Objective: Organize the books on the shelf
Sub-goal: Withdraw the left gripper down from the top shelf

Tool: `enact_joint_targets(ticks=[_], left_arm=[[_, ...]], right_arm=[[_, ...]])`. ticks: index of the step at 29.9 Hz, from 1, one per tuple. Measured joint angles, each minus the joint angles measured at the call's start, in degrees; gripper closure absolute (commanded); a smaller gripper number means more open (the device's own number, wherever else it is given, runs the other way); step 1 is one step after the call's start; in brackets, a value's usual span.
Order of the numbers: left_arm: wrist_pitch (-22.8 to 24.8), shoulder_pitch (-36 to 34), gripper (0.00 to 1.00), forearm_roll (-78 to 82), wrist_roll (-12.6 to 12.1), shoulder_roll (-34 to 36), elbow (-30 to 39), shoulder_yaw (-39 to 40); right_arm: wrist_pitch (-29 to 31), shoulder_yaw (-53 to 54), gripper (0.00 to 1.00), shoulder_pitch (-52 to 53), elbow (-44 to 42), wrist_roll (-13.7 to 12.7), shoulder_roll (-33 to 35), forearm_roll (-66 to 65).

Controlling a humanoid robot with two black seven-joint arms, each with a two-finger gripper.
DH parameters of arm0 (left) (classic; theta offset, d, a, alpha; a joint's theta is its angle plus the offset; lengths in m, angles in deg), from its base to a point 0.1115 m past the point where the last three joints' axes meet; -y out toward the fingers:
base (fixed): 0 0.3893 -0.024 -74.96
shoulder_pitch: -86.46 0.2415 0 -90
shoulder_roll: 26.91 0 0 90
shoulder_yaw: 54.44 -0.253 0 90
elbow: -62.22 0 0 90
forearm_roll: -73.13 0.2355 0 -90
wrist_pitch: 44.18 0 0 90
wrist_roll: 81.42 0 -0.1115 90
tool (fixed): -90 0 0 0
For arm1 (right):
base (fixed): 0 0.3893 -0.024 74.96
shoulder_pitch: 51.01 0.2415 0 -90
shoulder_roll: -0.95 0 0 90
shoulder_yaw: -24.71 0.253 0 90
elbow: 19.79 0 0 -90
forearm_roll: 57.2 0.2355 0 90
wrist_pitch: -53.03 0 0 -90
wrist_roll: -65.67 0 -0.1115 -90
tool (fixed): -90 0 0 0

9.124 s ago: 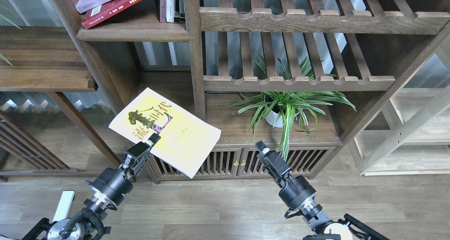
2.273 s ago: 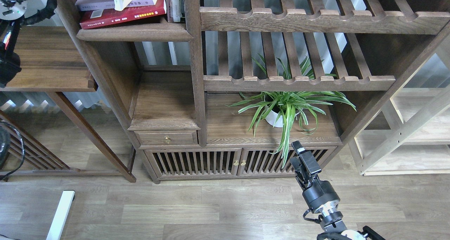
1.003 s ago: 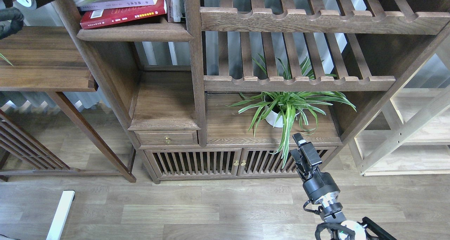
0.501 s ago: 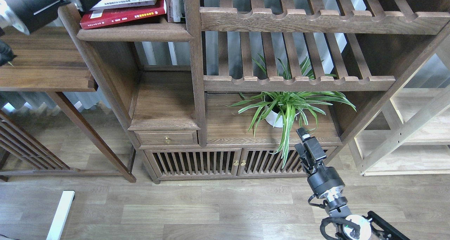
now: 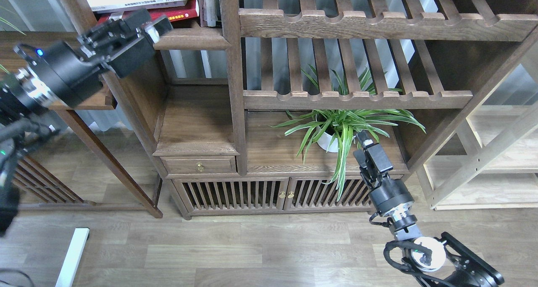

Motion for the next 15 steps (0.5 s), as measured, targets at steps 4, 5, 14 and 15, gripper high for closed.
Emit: enact_joint_targets(ticks=[4, 5, 14, 15], left_arm=[[1.7, 4.8, 0.14, -0.2, 1.0, -4.1, -0.9, -0.1], [2.2, 5.6, 0.13, -0.2, 1.4, -4.8, -1.2, -0.3], [3.1, 10.4, 0.1, -3.8, 2.5, -13.3, -6.6, -1.8], [3.1, 10.5, 0.1, -4.7, 2.5, -13.9, -7.1, -2.1]], right_arm=[[0.0, 0.3, 0.01, 1.4, 0.0, 0.0, 0.0, 0.0], [0.0, 0.3, 0.01, 1.7, 0.0, 0.0, 0.0, 0.0], [0.0, 0.0, 0.01, 3.0, 3.9, -0.1, 0.4, -0.2], [0.0, -0.1, 0.01, 3.0, 4.2, -0.1, 0.4, -0.2]])
